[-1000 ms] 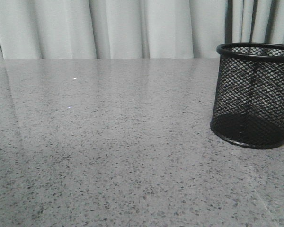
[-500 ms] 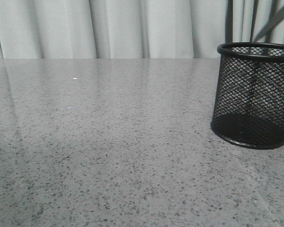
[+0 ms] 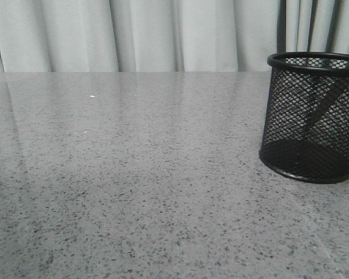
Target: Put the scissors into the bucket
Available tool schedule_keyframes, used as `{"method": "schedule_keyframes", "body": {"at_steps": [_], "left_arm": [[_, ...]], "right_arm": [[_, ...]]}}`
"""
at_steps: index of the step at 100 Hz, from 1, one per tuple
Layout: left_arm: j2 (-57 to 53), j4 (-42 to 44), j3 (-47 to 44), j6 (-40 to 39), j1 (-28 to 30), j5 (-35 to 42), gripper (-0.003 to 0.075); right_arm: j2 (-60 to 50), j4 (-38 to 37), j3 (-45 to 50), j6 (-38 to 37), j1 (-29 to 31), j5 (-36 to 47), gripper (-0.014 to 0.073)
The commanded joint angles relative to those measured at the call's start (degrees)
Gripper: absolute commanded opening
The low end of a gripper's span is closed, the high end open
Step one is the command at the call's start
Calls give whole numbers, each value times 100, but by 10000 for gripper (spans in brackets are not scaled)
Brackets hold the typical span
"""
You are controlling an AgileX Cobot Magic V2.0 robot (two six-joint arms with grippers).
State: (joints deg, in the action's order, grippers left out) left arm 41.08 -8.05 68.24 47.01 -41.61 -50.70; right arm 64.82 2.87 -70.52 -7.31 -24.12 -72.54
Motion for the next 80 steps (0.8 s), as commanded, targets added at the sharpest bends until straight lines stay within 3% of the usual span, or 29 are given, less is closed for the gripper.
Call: {"method": "schedule_keyframes", "body": {"at_steps": [1, 19, 26, 32, 41, 48, 53, 65, 80], "left_arm": [[35, -98, 134, -87, -16, 374, -21], [35, -185, 134, -291, -16, 168, -21], [35, -185, 131, -388, -16, 183, -21], [35, -171, 108, -555, -16, 286, -21], [1, 41, -17, -1208, -16, 798, -21], [-98, 385, -201, -1900, -16, 1312, -21], [-225, 720, -381, -2472, -16, 1636, -21], [-834, 1820, -1074, -4006, -16, 2186, -21], [-1898, 3265, -2444, -5474, -16, 2749, -21]], "right_arm": [[-42, -54, -217, 0, 41, 168, 57], [-42, -187, -601, 0, 41, 379, 440], [-42, -287, -879, 0, 41, 571, 540], [-42, -287, -1164, 0, 41, 726, 568], [-42, -287, -1707, 0, 41, 814, 546], [-73, -287, -2128, 0, 41, 725, 462], [-136, -287, -2359, 0, 41, 542, 342], [-504, -287, -2377, 41, 41, -231, -61], [-1796, -287, -1090, 52, 28, 279, -45]]}}
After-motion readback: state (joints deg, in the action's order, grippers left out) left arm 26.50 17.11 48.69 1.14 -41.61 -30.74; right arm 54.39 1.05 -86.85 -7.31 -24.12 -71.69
